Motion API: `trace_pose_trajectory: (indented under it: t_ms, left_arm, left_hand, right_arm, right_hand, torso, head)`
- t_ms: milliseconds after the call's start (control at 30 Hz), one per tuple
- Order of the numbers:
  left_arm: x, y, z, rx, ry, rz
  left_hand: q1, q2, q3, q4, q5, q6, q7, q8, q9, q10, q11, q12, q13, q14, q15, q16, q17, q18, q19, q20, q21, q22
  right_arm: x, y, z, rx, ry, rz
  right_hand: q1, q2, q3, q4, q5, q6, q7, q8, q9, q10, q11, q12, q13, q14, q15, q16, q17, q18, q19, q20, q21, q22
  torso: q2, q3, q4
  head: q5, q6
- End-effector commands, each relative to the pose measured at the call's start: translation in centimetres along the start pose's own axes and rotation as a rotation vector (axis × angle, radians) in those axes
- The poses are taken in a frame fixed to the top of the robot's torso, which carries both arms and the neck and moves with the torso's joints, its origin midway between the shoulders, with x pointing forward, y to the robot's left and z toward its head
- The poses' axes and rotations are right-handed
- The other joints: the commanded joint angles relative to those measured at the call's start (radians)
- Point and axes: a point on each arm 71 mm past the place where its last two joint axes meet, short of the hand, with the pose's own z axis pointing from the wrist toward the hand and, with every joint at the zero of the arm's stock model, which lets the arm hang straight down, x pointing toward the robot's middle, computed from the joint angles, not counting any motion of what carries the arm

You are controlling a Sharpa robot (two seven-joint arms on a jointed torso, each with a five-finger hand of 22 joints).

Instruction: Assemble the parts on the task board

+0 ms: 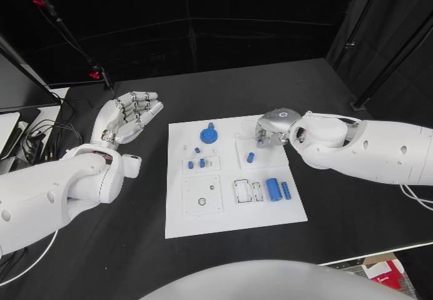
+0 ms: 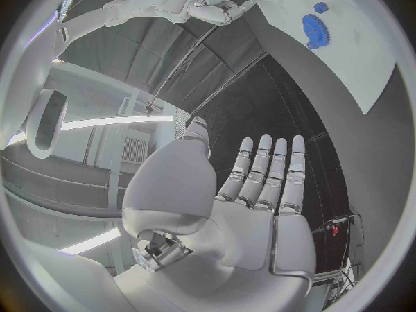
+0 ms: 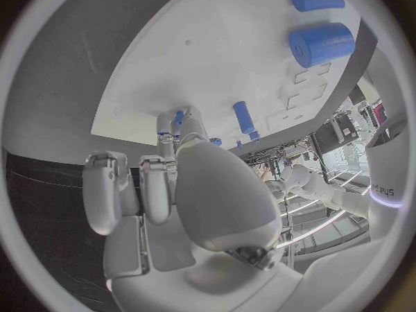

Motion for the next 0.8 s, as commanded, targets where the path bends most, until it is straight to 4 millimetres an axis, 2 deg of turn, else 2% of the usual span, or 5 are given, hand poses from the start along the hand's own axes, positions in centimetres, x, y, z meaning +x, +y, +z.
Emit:
trace_pose_trajectory:
  t_ms: [33,167,300,500,800]
  left_arm:
    - [0.05,-0.48,0.06,0.057,0.004,-0.006]
    - [0.03,-0.46,0.06,0.056,0.004,-0.006]
    - [0.01,-0.45,0.05,0.055,0.003,-0.005]
    - [-0.01,-0.44,0.03,0.053,0.003,-0.005]
    - [-0.06,-0.40,0.04,0.051,0.001,-0.003]
  left_hand:
    - [0.002,0.011,-0.006,0.002,0.002,-0.009,0.112,0.006,-0.002,-0.004,-0.001,0.006,-0.002,-0.003,-0.005,0.006,-0.001,-0.005,0.007,0.001,0.006,-0.001]
    - [0.002,0.011,-0.006,0.002,0.002,-0.009,0.112,0.006,-0.002,-0.004,-0.001,0.006,-0.002,-0.003,-0.005,0.006,-0.001,-0.005,0.007,0.001,0.006,-0.001]
    - [0.003,0.013,-0.008,0.002,0.005,-0.009,0.112,0.008,-0.002,-0.004,-0.001,0.009,-0.002,-0.003,-0.005,0.009,-0.003,-0.005,0.008,0.001,0.006,-0.002]
    - [0.003,0.013,-0.009,0.002,0.005,-0.009,0.112,0.008,-0.002,-0.004,-0.001,0.009,-0.002,-0.003,-0.005,0.009,-0.003,-0.005,0.008,0.001,0.006,-0.002]
    - [0.003,0.015,-0.009,0.002,0.006,-0.009,0.112,0.010,-0.003,-0.004,-0.001,0.011,-0.002,-0.003,-0.005,0.010,-0.004,-0.005,0.008,0.001,0.006,-0.003]
  right_arm:
    - [0.30,-0.10,0.03,0.017,0.028,-0.018]
    - [0.31,-0.06,0.07,0.016,0.030,-0.019]
    - [0.32,0.05,0.10,0.011,0.033,-0.020]
    - [0.32,0.14,0.08,0.005,0.033,-0.019]
    - [0.10,0.25,0.02,-0.008,0.003,-0.010]
  right_hand:
    - [0.014,0.002,-0.002,0.001,-0.005,0.001,0.003,-0.008,-0.002,0.014,0.000,-0.008,-0.001,0.104,-0.008,-0.004,0.249,0.006,0.073,-0.005,-0.004,0.241]
    - [0.035,0.004,0.003,-0.002,-0.005,0.003,0.002,-0.012,-0.002,0.028,-0.003,-0.017,-0.001,0.105,-0.010,-0.002,0.253,0.005,0.076,-0.008,0.000,0.243]
    - [0.083,0.014,0.024,-0.010,-0.005,0.026,0.000,-0.006,0.001,0.048,-0.008,-0.026,-0.001,0.107,-0.014,0.002,0.262,0.000,0.087,-0.011,0.017,0.252]
    - [0.121,0.019,0.041,-0.012,-0.005,0.055,-0.001,0.002,0.005,0.071,-0.011,-0.037,-0.001,0.107,-0.016,0.002,0.263,-0.004,0.096,-0.013,0.030,0.258]
    - [0.136,0.019,0.051,-0.004,-0.005,0.068,0.002,0.000,0.004,0.084,-0.008,-0.054,-0.002,0.107,-0.015,0.002,0.263,-0.006,0.100,-0.013,0.036,0.261]
  torso:
    - [0.000,0.0002,0.0002]
    - [0.000,0.0002,0.0007]
    - [0.000,-0.0001,0.0001]
    - [0.000,-0.0001,0.0001]
    - [0.000,0.0004,-0.0001]
  head:
    - [-0.001,-0.001]
    - [0.001,-0.002]
    - [0.003,-0.003]
    - [0.003,-0.003]
    - [0.009,-0.003]
